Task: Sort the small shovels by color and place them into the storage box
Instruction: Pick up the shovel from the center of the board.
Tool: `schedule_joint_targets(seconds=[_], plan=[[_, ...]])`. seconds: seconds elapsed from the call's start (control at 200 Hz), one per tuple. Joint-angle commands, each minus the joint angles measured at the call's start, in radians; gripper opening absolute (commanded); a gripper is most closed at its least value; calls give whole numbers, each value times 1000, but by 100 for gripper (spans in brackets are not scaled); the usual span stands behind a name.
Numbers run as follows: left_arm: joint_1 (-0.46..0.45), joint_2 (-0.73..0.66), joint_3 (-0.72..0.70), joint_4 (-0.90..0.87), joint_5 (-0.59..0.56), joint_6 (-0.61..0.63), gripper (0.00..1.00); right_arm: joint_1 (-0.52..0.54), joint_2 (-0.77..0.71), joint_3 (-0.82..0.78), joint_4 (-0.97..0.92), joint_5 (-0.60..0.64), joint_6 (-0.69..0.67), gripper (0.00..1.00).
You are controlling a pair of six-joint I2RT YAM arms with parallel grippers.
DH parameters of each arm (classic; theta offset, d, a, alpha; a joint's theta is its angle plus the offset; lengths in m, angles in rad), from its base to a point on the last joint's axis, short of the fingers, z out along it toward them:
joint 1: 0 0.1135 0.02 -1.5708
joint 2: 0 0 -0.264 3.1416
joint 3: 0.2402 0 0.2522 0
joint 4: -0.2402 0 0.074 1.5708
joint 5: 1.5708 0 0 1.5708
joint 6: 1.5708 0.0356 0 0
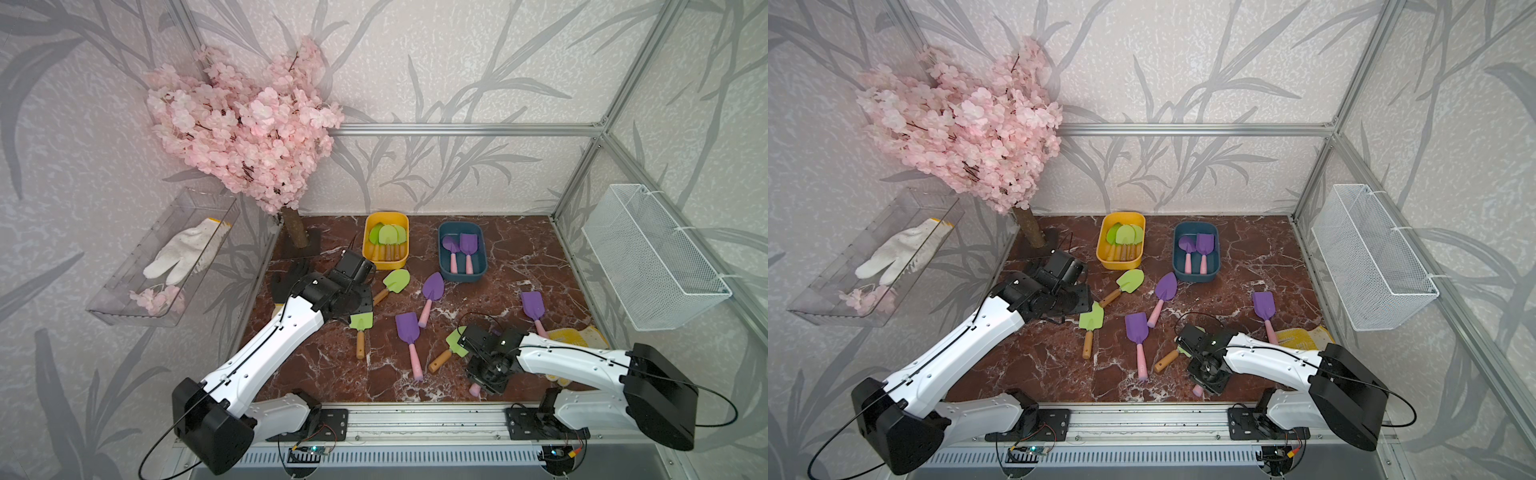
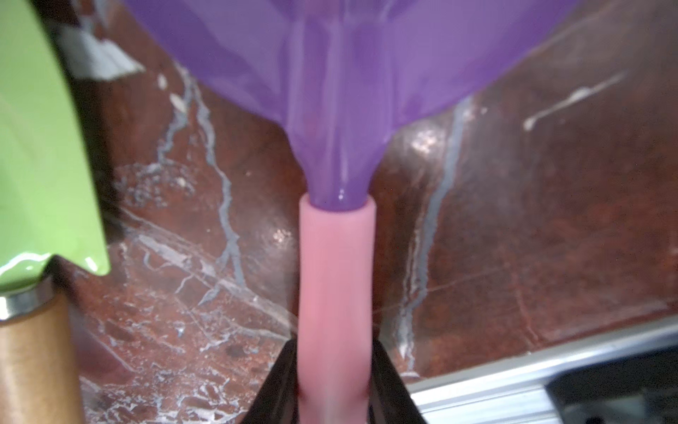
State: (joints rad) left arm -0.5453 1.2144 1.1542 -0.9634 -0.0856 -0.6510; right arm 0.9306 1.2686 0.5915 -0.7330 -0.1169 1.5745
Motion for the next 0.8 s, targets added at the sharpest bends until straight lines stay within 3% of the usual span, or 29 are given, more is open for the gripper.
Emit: schedule_joint_targets(seconds=[0.0,0.215,0.425,0.645,0.8], plan=[[-2,5,-17,5,-10,-3,54,6,-48,12,-83,73,11,27],[-1,20,-14,14,-2,3,55,-7,-146,104,-241,234,-38,27],[-2,45,-3,25,7,14,55,-139,-148,303,-408,361,-339,26],[-2,58,12,33,10,13,55,-387,3,560,-399,264,-801,26],[-2,65,13,39,16,14,55,-493,141,739,-364,177,-1042,26]])
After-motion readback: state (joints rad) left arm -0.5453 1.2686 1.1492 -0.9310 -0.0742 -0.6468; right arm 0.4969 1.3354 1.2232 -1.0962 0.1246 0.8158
